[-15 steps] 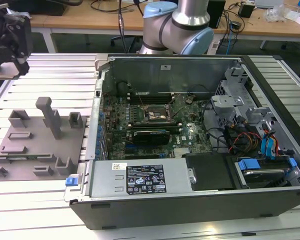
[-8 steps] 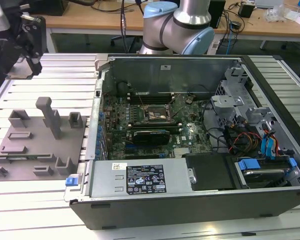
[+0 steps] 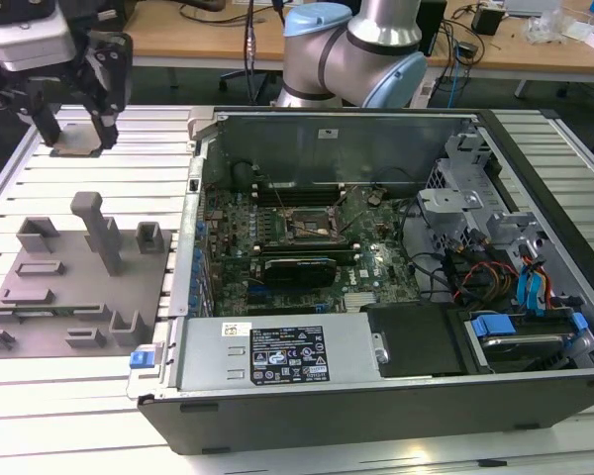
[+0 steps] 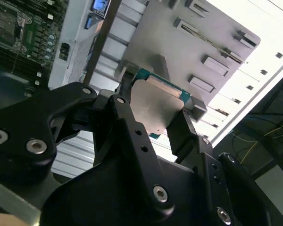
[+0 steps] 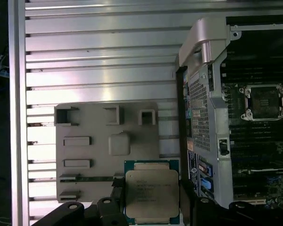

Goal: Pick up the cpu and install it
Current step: 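Pick up the cpu and move it towards the insertion slot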

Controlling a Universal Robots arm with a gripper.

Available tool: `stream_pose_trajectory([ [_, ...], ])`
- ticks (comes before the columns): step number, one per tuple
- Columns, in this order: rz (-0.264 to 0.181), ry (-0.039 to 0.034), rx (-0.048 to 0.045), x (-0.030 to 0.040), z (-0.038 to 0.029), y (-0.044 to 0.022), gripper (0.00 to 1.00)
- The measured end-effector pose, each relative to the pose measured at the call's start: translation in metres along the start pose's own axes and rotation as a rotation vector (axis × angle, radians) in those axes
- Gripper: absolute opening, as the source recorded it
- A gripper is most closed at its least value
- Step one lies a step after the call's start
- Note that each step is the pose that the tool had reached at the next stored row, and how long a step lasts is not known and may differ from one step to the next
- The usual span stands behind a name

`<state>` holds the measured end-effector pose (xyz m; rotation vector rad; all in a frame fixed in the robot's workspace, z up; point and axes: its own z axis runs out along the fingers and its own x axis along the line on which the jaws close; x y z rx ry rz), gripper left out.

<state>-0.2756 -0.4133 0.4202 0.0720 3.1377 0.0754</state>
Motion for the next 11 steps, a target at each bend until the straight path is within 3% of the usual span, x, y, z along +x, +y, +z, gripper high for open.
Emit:
stream_pose_trajectory([
  [2, 0.000, 0.0006, 0.0001, -0.0129, 0.0000, 0.0006, 0.55],
  [5, 0.000, 0.0008, 0.0000, -0.0225, 0.0001, 0.0010, 0.55],
  [7, 0.000, 0.0008, 0.0001, -0.0327, 0.0001, 0.0015, 0.55],
  [10, 0.000, 0.0013, 0.0001, -0.0546, 0.0002, 0.0025, 0.55],
  [11, 0.000, 0.0015, 0.0002, -0.0586, 0.0001, 0.0026, 0.55],
])
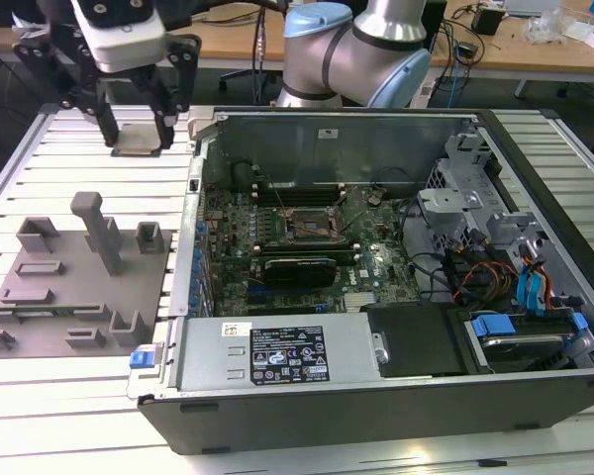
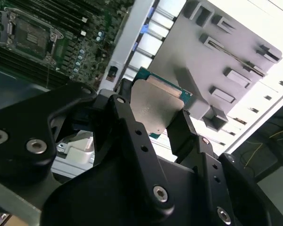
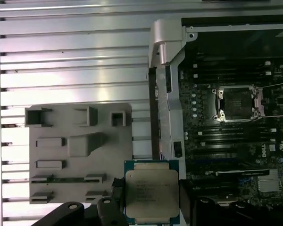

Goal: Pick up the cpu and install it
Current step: 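Pick up the cpu and move it towards the insertion slot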

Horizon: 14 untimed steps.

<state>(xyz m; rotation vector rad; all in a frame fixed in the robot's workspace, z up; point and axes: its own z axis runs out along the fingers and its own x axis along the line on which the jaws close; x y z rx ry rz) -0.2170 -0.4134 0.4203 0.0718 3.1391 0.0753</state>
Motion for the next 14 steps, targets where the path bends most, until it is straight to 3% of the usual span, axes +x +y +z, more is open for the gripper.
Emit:
stream_pose_trajectory([
  [2, 0.000, 0.0002, -0.0001, -0.0076, 0.0000, 0.0004, 0.55],
  [3, 0.000, 0.0005, 0.0000, -0.0148, 0.0000, 0.0007, 0.55],
  [9, 0.000, 0.0008, -0.0001, -0.0354, 0.0001, 0.0016, 0.55],
  [12, 0.000, 0.0012, 0.0000, -0.0511, 0.0001, 0.0024, 0.55],
  [14, 0.000, 0.0013, 0.0000, -0.0579, 0.0001, 0.0027, 0.55],
])
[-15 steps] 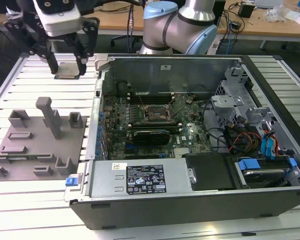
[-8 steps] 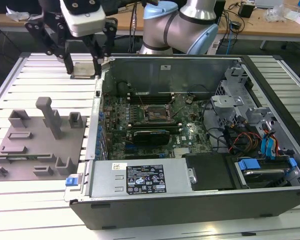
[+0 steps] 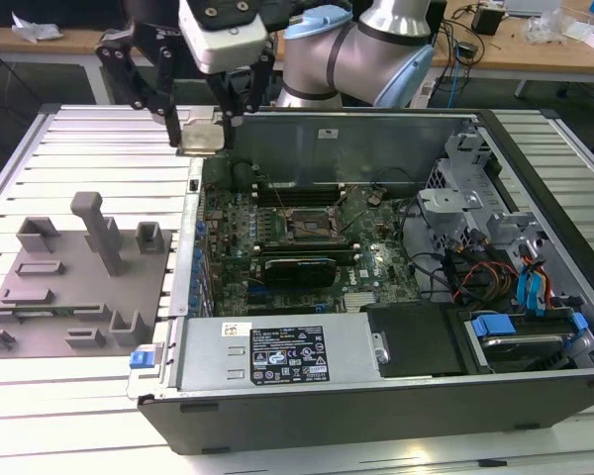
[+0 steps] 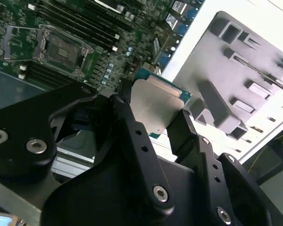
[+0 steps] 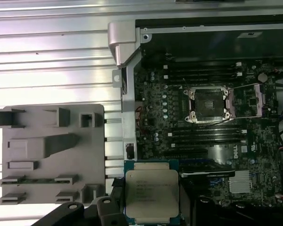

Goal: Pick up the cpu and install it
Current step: 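Pick up the cpu and move it towards the insertion slot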

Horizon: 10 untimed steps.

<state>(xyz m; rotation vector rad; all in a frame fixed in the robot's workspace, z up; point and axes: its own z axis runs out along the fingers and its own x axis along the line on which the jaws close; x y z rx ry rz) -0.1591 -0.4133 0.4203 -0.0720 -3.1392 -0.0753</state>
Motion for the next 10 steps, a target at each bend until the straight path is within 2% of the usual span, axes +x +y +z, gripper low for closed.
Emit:
stream_pose_trajectory([
  [5, 0.000, 0.0003, 0.0001, -0.0204, 0.0000, 0.0009, 0.55],
  [10, 0.000, 0.0002, 0.0000, -0.0205, 0.0000, 0.0009, 0.55],
])
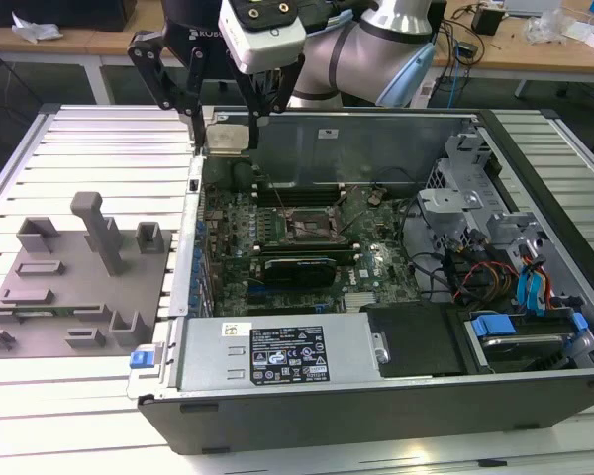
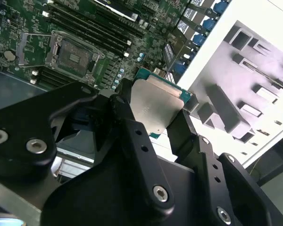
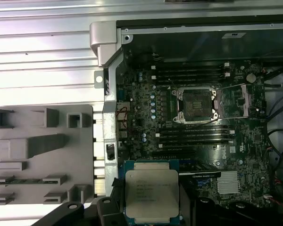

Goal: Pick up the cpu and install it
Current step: 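Pick up the cpu and move it towards the insertion slot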

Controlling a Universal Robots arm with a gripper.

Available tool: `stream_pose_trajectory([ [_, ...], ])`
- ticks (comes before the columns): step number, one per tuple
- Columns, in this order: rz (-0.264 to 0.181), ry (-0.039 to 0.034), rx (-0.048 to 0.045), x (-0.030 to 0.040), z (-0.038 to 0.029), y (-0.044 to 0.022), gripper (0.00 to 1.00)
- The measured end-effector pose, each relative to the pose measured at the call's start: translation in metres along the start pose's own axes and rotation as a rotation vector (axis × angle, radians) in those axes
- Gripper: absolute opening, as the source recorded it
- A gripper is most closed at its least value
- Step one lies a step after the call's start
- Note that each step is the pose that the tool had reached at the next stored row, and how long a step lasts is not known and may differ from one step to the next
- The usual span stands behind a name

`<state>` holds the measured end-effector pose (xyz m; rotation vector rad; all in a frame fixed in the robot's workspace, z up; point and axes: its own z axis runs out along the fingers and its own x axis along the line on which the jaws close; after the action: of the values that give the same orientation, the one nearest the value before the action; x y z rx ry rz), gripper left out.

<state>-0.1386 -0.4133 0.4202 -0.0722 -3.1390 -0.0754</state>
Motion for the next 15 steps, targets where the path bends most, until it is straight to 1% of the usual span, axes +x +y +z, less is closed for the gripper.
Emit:
stream_pose_trajectory([
  [1, 0.000, -0.0001, -0.0001, -0.0001, 0.0004, 0.0000, 0.55],
  [4, 0.000, 0.0001, 0.0001, -0.0011, 0.0049, -0.0002, 0.55],
  [7, 0.000, 0.0000, 0.0000, -0.0033, 0.0108, -0.0004, 0.55],
  [8, 0.000, 0.0001, 0.0001, -0.0049, 0.0137, -0.0005, 0.55],
  [12, 0.000, 0.0001, 0.0000, -0.0101, 0.0188, -0.0004, 0.55],
  [15, 0.000, 0.0001, 0.0001, -0.0163, 0.0247, 0.0000, 0.55],
])
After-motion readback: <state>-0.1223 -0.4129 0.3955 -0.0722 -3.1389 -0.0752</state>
